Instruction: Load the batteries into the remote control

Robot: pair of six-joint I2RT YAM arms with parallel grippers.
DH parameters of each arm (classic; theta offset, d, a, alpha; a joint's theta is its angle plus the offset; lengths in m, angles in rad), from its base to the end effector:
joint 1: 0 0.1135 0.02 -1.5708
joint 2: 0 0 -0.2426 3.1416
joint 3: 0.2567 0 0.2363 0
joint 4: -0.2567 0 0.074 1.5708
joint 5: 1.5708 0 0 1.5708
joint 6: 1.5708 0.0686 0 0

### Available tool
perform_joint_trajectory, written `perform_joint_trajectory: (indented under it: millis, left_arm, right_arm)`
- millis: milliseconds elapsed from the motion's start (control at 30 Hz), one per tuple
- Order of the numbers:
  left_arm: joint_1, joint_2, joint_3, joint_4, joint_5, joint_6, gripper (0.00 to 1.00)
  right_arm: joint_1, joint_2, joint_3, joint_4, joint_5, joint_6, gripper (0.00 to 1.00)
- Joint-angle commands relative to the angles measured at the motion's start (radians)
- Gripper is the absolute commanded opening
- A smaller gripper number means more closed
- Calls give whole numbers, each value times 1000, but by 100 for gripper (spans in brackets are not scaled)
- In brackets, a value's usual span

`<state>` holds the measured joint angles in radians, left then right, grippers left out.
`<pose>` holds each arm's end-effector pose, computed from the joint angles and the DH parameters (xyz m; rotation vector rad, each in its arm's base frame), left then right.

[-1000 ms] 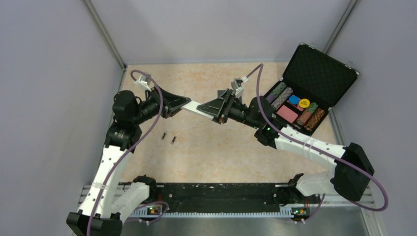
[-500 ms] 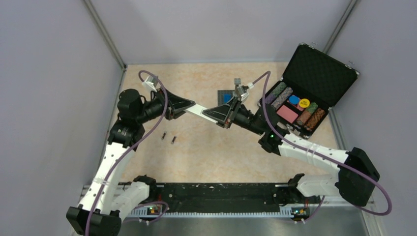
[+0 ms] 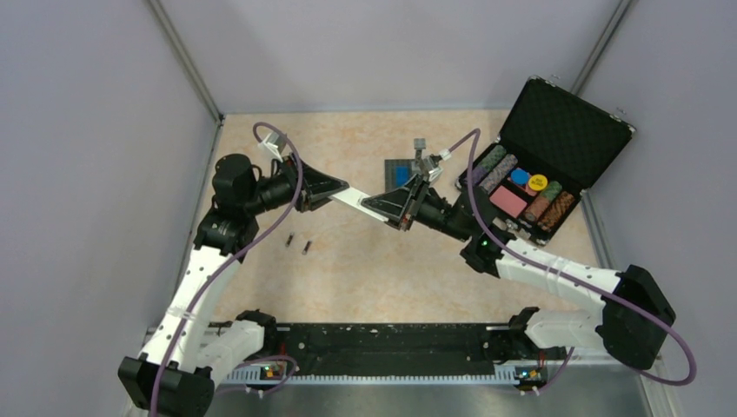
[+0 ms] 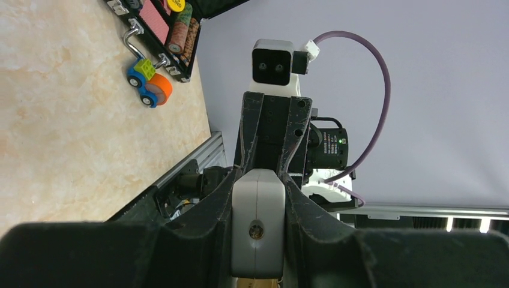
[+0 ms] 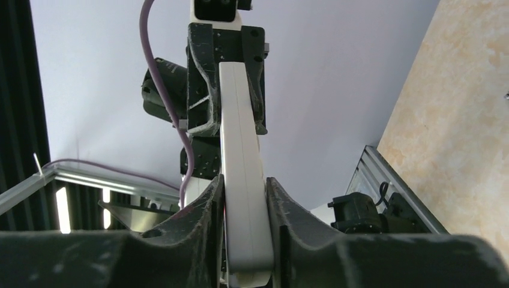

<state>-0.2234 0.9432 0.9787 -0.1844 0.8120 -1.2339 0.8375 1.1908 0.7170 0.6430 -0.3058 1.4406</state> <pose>0.2071 -0.0981 0.3600 -0.3037 2.0003 -1.6965 0.1842 0.2354 0.3114 0.2153 1.7722 2.0039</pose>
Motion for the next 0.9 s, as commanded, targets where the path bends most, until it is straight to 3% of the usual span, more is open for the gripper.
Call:
perform_joint_trajectory:
  millis: [0, 200, 500, 700, 867]
  left_arm:
    - [26, -14, 28, 154, -45, 26, 0]
    - [25, -20, -26, 203, -53, 31, 0]
    - [25, 20, -46, 162, -62, 111, 0]
    - [26, 28, -40, 104, -61, 209, 0]
    - [23, 25, -66, 101, -64, 250, 0]
  right_arm:
    - [-38, -6, 19, -216, -7, -57, 30]
    - [-38, 30, 33, -293, 34, -57, 44]
    - [-38, 80, 29, -286, 28, -54, 45]
    - [-41, 80, 58, -416, 53, -64, 45]
    - [-45, 86, 62, -430, 54, -66, 51]
